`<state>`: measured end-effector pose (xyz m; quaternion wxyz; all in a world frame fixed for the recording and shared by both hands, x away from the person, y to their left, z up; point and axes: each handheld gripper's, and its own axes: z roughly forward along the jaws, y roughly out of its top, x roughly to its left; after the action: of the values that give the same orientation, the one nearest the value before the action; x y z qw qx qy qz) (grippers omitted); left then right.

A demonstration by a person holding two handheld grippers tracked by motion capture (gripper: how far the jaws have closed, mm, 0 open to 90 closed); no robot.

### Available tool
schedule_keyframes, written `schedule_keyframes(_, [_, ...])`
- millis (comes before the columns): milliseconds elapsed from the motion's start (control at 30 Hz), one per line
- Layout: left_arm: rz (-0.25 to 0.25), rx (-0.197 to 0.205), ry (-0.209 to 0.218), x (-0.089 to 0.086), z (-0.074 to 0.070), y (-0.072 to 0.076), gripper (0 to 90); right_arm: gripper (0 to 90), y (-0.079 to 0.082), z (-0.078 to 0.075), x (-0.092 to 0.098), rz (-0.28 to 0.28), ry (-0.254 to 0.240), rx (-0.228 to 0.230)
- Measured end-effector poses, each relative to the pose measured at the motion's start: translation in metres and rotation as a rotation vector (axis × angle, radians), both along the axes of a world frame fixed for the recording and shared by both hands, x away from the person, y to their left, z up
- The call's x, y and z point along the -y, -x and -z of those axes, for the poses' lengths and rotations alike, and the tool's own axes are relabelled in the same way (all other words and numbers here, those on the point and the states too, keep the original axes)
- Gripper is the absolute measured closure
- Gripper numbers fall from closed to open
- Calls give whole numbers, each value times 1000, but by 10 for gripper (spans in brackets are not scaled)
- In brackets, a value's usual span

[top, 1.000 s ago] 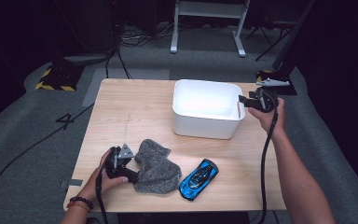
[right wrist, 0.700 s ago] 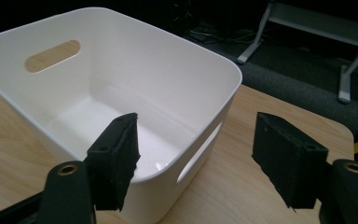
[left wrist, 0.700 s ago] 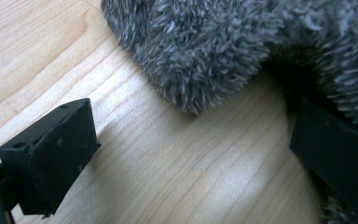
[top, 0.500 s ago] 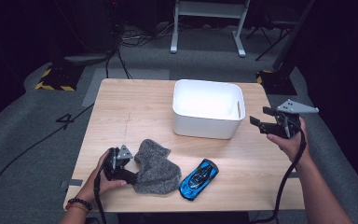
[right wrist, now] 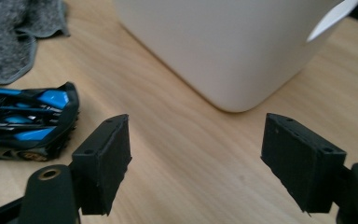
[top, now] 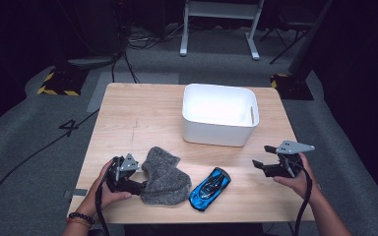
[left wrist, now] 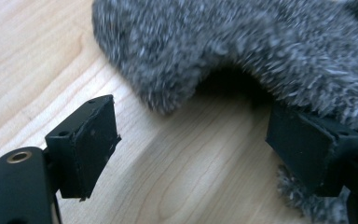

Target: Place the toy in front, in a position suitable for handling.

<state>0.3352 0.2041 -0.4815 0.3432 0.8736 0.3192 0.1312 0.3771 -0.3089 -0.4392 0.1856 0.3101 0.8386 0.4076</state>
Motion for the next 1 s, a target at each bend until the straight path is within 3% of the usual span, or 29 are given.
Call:
schedule_keyframes(100, [19,1,11,3,-3,3,166,238,0,7,-4,-21,13,-16])
schedule_keyframes(167, [73,-20,21,8,-6,7,178,238,1,17,-11,-49,36,-35])
schedule_keyframes(233, [95,-15,29,12,-10,12,185,238,0,25,-14,-57,67,-41])
schedule_keyframes(367, [121,6,32,21,-17,17,180,238,-4,38,-16,-52,89,-72])
schedule_keyframes(567, [135,24,19,34,-17,12,181,238,-5,45,-18,-49,120,-74])
schedule_keyframes(767, [104,40,-36,39,-11,-4,241,242,-8,50,-17,-40,130,-76])
schedule_keyframes(800, [53,40,-50,36,-10,-12,235,243,-9,50,-17,-37,133,-76])
schedule_keyframes(1000, [-1,28,-34,21,-11,-29,212,245,-11,51,-12,-19,121,-81])
